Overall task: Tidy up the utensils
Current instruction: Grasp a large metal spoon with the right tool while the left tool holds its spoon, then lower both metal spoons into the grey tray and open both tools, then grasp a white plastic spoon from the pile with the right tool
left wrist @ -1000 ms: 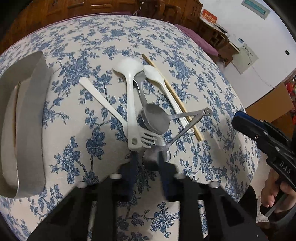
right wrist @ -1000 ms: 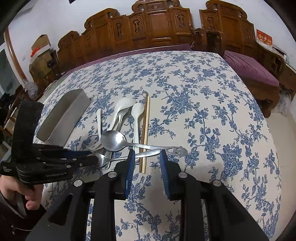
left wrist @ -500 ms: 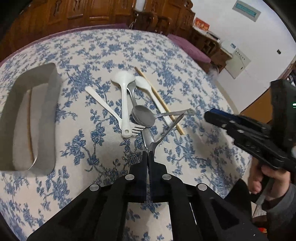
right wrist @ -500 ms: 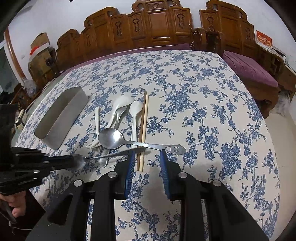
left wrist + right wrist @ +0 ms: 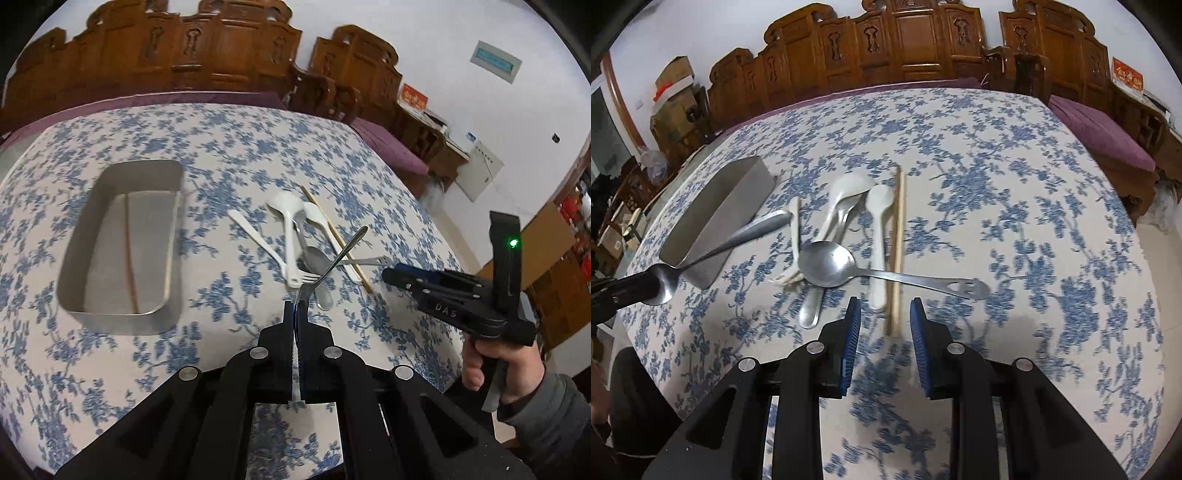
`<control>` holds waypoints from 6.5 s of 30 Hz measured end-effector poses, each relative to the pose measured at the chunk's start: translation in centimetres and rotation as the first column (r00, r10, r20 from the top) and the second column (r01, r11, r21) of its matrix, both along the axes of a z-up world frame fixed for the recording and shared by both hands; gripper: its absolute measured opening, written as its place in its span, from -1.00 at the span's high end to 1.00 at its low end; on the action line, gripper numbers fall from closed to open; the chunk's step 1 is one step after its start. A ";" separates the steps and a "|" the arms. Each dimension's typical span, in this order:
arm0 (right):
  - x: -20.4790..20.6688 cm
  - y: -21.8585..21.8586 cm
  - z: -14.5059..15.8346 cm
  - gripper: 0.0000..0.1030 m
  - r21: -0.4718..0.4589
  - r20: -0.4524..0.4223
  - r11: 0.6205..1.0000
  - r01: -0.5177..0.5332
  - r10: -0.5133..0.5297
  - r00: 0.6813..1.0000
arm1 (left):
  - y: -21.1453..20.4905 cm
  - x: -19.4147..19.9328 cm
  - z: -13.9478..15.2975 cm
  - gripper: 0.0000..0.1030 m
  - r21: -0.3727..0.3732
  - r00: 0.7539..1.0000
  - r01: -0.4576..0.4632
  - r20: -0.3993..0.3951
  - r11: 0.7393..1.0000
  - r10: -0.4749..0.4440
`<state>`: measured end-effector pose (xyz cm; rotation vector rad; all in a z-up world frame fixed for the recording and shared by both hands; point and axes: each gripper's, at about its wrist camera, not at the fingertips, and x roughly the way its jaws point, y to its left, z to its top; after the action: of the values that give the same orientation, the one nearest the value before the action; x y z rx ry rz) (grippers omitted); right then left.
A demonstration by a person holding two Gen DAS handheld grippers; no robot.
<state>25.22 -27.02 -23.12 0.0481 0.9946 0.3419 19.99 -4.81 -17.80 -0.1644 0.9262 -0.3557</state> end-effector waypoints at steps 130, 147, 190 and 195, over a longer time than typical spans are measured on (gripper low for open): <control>5.6 21.0 6.6 0.96 0.039 0.081 0.973 -0.229 0.225 0.971 | 14.3 6.1 -2.9 0.98 0.076 0.957 -0.282 0.089 0.956 0.276; 7.9 25.9 3.6 0.95 0.074 0.027 0.976 -0.204 0.202 0.979 | 15.3 4.5 0.3 0.94 0.132 0.952 -0.268 0.187 0.954 0.242; 5.0 4.6 -2.9 0.48 -0.206 -0.028 0.966 -0.156 0.153 0.988 | 9.3 0.3 1.2 0.19 0.184 0.965 -0.156 0.237 0.970 0.111; 5.2 4.4 -3.9 0.48 -0.210 -0.051 0.961 -0.179 0.172 0.984 | 7.6 -0.1 1.4 0.19 0.208 0.970 -0.126 0.232 0.970 0.076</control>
<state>30.47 -22.66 -26.97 -0.2320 1.0657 0.3951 19.89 2.75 -16.43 0.0328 0.7258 -0.1694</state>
